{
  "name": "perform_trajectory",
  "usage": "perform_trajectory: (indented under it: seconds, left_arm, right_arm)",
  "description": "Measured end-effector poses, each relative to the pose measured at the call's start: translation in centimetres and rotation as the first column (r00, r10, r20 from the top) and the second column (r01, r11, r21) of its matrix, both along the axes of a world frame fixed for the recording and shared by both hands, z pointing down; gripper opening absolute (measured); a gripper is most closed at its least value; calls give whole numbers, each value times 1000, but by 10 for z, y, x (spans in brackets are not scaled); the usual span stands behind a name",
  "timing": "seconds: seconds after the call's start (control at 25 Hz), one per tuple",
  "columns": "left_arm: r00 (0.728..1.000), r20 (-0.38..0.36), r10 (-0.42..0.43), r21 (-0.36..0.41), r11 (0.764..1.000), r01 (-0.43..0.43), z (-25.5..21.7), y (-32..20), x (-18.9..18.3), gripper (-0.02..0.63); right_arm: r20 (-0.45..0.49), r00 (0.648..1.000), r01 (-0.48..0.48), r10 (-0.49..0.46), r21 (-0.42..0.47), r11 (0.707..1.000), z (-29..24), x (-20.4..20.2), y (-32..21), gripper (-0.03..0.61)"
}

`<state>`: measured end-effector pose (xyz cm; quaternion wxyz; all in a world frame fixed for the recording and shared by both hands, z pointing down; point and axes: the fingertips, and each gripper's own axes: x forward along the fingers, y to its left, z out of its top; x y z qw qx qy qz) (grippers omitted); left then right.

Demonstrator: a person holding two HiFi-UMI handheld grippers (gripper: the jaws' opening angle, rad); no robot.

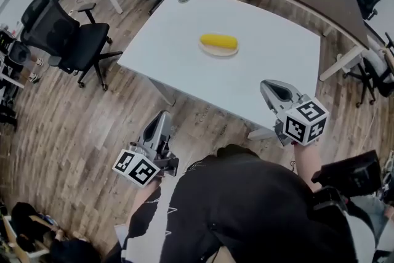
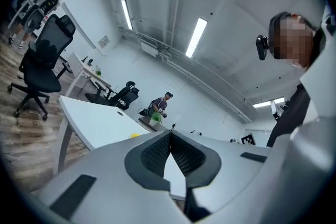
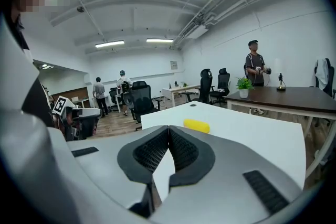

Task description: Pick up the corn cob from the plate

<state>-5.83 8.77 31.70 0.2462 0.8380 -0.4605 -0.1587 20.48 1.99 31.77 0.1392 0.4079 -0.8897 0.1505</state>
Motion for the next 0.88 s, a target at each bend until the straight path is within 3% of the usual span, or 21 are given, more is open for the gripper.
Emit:
perform_trajectory:
  seconds: [0.2, 0.4, 0.52, 0.68, 0.88]
  left_arm:
    - [996, -82, -26, 35, 999, 29, -5, -15, -17, 12]
    - [1000, -2, 9, 14, 1000, -9, 4, -34, -28, 13]
    - [1000, -4, 16, 4, 1000, -16, 5, -56, -39, 12]
    - [999, 14, 33, -17, 999, -32, 12, -103, -45, 12]
    - [997, 43, 57, -96, 994, -52, 35, -171, -47, 13]
  right_arm:
    - [9, 1000, 26, -26, 1, 1000, 3, -17, -20, 15]
    - [-31, 998, 46, -46, 7, 999, 6, -36, -54, 15]
    - [-33, 998, 50, -49, 14, 999, 8, -43, -84, 15]
    - [-13, 997, 75, -75, 8, 997, 16, -52, -131, 15]
    - [-30, 993, 109, -110, -31, 994, 44, -60, -187, 15]
